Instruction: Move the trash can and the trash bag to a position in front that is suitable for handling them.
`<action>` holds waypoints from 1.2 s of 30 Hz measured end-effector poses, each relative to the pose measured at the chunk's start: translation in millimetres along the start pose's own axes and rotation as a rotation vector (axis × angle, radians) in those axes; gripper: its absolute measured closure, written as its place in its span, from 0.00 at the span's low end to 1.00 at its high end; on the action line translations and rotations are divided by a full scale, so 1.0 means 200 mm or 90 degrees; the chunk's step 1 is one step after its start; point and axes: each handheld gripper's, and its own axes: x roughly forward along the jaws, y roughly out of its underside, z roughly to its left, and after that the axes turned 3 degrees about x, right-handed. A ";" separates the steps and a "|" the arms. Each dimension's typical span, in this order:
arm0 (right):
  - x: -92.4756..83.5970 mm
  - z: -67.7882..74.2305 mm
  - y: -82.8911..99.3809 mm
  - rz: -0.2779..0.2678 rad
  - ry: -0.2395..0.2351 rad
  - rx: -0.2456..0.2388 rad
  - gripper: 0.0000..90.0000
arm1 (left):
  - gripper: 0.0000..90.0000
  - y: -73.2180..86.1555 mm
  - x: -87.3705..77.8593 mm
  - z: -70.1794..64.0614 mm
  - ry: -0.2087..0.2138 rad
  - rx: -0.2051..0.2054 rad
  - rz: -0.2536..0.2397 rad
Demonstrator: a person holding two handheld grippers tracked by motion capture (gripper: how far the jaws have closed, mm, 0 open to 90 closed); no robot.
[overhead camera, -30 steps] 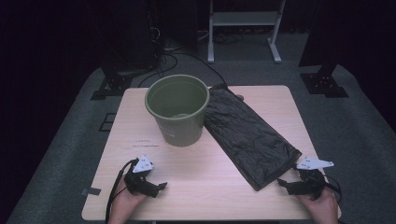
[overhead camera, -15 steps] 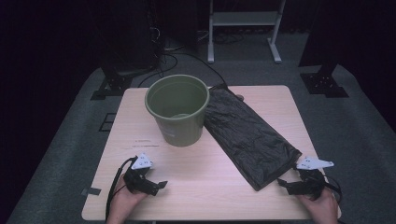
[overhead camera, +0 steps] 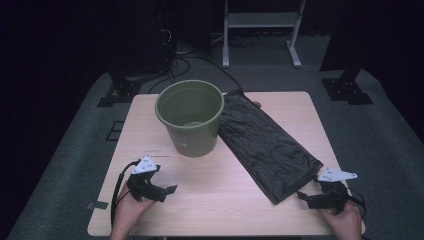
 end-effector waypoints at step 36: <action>0.00 0.00 0.00 0.000 0.001 0.000 0.12 | 0.00 -0.36 -0.21 0.19 -0.022 -0.031 -0.030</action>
